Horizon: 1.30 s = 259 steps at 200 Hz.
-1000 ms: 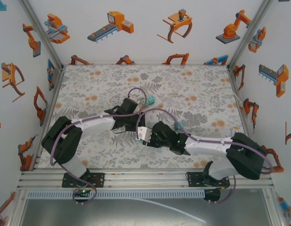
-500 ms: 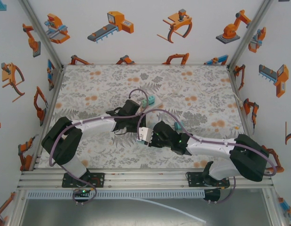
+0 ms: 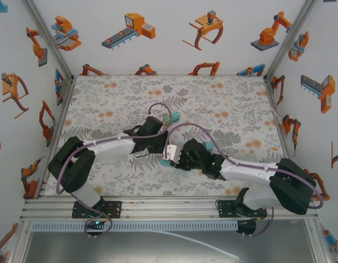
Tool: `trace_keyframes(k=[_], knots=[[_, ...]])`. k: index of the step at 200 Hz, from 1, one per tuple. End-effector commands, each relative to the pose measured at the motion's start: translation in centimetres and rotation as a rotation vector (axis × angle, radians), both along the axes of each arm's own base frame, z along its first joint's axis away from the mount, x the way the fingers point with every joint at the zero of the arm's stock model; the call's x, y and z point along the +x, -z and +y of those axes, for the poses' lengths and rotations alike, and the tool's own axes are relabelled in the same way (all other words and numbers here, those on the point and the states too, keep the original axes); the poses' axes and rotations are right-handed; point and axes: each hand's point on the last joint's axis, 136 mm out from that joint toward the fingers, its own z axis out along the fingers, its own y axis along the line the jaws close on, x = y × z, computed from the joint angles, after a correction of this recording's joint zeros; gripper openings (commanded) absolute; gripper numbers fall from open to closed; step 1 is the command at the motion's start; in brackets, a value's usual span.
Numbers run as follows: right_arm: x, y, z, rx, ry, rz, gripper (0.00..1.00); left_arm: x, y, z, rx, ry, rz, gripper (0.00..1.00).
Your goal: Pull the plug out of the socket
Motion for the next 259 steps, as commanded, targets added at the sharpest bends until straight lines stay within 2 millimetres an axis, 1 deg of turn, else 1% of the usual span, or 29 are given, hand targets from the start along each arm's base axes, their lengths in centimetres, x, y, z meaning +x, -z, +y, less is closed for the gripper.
trace_keyframes(k=[1, 16, 23, 44, 57, 67, 75, 82, 102, 106, 113, 120, 135, 139, 145, 154, 162, 167, 169, 173, 178, 185, 195, 215, 225, 236, 246, 259], knots=[[-0.4, -2.2, 1.7, 0.028, -0.081, -0.01, 0.05, -1.7, 6.6, 7.1, 0.357, -0.064, 0.067, 0.47], [-0.6, -2.7, 2.0, 0.03, -0.105, -0.014, 0.05, -1.7, 6.7, 7.3, 0.388, -0.065, 0.058, 0.47], [-0.6, -3.3, 2.2, 0.053, -0.107, -0.017, 0.05, -1.7, 6.9, 7.5, 0.403, -0.068, 0.053, 0.47], [-0.2, -5.9, 2.8, 0.189, -0.072, -0.014, 0.04, -1.7, 7.3, 7.9, 0.438, -0.069, 0.044, 0.47], [0.4, -7.4, 2.6, 0.283, -0.039, 0.013, 0.03, -1.8, 7.7, 8.2, 0.459, -0.068, 0.044, 0.47], [1.0, -8.0, 2.2, 0.335, -0.01, 0.04, 0.02, -1.9, 7.8, 8.3, 0.466, -0.066, 0.046, 0.47], [1.3, -7.9, 1.9, 0.339, 0.004, 0.039, 0.0, -2.0, 7.9, 8.3, 0.467, -0.064, 0.046, 0.47], [1.2, -7.3, 1.8, 0.297, -0.015, 0.025, 0.0, -2.1, 8.0, 8.2, 0.465, -0.063, 0.046, 0.47], [0.2, -4.1, 1.5, 0.111, -0.059, 0.011, 0.0, -2.0, 7.7, 7.9, 0.441, -0.059, 0.039, 0.47], [0.1, -3.7, 1.4, 0.091, -0.061, 0.01, 0.0, -2.0, 7.6, 7.9, 0.437, -0.058, 0.036, 0.47], [-0.1, -3.5, 1.3, 0.087, -0.067, 0.016, 0.0, -1.9, 7.3, 7.8, 0.432, -0.058, 0.028, 0.47], [-0.5, -3.9, 1.3, 0.116, -0.072, 0.021, 0.0, -1.9, 7.2, 7.8, 0.436, -0.057, 0.024, 0.47], [-1.0, -6.2, 1.5, 0.252, -0.076, 0.0, 0.0, -1.7, 7.0, 8.0, 0.447, -0.057, 0.017, 0.48], [-1.0, -7.0, 1.5, 0.294, -0.071, -0.016, 0.0, -1.7, 6.9, 8.0, 0.45, -0.056, 0.016, 0.48], [-0.8, -7.7, 1.3, 0.34, -0.055, -0.03, 0.0, -1.5, 6.9, 8.0, 0.451, -0.056, 0.013, 0.48], [-0.4, -8.1, 1.0, 0.371, -0.031, -0.041, 0.0, -1.5, 6.9, 8.0, 0.456, -0.056, 0.013, 0.48], [-0.1, -7.6, 0.7, 0.345, -0.021, -0.047, 0.0, -1.5, 6.8, 8.0, 0.457, -0.055, 0.012, 0.48], [-0.1, -6.7, 0.6, 0.285, -0.03, -0.052, 0.0, -1.5, 6.7, 7.9, 0.454, -0.054, 0.011, 0.48], [-0.1, -6.6, 0.6, 0.278, -0.034, -0.054, 0.0, -1.5, 6.7, 7.9, 0.452, -0.054, 0.011, 0.48], [-0.4, -5.4, 0.5, 0.206, -0.05, -0.046, 0.0, -1.5, 6.7, 7.9, 0.45, -0.054, 0.011, 0.49], [-0.5, -4.7, 0.5, 0.156, -0.064, -0.05, 0.0, -1.5, 6.7, 7.9, 0.449, -0.054, 0.012, 0.49], [-0.9, -3.1, 0.2, 0.064, -0.078, -0.053, 0.0, -1.5, 6.5, 7.9, 0.448, -0.056, 0.008, 0.49], [-1.0, -2.0, 0.0, 0.007, -0.082, -0.055, 0.0, -1.4, 6.4, 7.9, 0.451, -0.058, 0.003, 0.49], [-1.2, -2.2, 0.2, 0.087, -0.081, -0.068, 0.0, -1.3, 6.0, 8.0, 0.445, -0.06, -0.005, 0.49], [-1.3, -2.4, 0.4, 0.125, -0.087, -0.087, 0.0, -1.4, 5.6, 7.7, 0.423, -0.057, -0.004, 0.5], [-1.4, -2.1, 0.4, 0.112, -0.099, -0.092, 0.0, -1.4, 4.4, 7.2, 0.384, -0.052, -0.013, 0.51], [-1.5, -1.3, 0.3, 0.08, -0.115, -0.082, 0.0, -1.2, 2.8, 6.7, 0.337, -0.052, -0.035, 0.53], [-2.7, -0.2, 0.4, 0.053, -0.192, -0.05, 0.03, -1.0, 0.3, 5.8, 0.256, -0.043, -0.062, 0.56]])
